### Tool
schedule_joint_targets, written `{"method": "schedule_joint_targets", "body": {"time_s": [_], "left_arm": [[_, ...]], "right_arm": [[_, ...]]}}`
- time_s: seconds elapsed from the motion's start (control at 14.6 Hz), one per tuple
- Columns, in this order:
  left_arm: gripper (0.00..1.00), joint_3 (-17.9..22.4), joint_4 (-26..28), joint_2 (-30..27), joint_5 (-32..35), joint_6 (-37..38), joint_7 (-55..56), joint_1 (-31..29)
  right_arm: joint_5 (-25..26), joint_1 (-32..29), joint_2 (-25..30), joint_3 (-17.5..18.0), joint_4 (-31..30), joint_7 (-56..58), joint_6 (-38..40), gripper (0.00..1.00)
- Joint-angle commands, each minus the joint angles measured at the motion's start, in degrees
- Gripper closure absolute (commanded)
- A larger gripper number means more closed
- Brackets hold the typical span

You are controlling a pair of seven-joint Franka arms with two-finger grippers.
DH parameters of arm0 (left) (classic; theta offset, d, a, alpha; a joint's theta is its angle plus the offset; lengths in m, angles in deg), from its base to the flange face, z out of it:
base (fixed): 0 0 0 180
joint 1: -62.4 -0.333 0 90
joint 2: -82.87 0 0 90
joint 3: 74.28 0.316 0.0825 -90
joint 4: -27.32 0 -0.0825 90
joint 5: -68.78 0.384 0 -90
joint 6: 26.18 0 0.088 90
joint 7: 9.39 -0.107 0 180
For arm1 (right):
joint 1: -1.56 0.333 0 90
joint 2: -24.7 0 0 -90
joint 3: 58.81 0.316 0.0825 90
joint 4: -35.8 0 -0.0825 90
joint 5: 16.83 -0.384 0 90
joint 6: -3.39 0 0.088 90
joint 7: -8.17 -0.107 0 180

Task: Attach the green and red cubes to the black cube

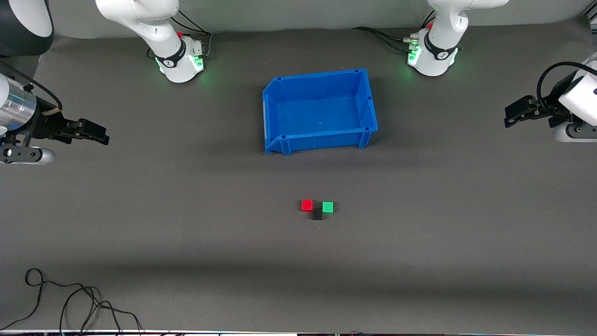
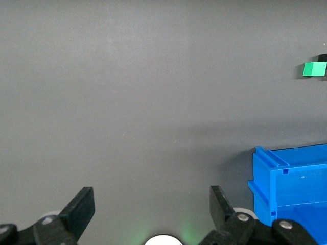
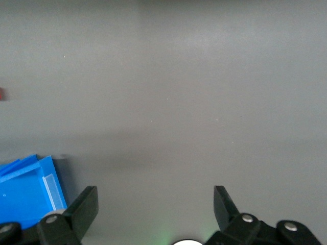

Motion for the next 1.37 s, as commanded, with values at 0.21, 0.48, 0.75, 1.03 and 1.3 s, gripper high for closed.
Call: {"method": "schedule_joint_targets", "body": {"time_s": [0.21, 0.48, 0.75, 1.03, 1.3], "left_arm": [[0.00, -0.02, -0.50, 0.03, 0.72, 0.02, 0.22, 0.29], [0.00, -0.10, -1.47, 0.74, 0.63, 0.46, 0.31, 0.20], [0.00, -0.10, -1.47, 0.74, 0.63, 0.46, 0.31, 0.20], [0.00, -0.02, -1.47, 0.74, 0.63, 0.46, 0.31, 0.28], [0.00, -0.10, -1.47, 0.74, 0.63, 0.46, 0.31, 0.20]], "right_arm": [[2.76, -1.02, 1.35, 3.64, -0.68, -4.27, 0.15, 0.00], [2.76, -2.52, 1.18, 4.43, -0.33, -4.19, -0.81, 0.00], [2.32, -2.78, 1.09, 4.34, -0.33, -4.36, -0.81, 0.00], [2.23, -2.08, 0.56, 3.99, -0.16, -4.36, -1.08, 0.00], [2.06, -1.91, -0.67, 3.73, -0.07, -3.83, -1.96, 0.00]]}}
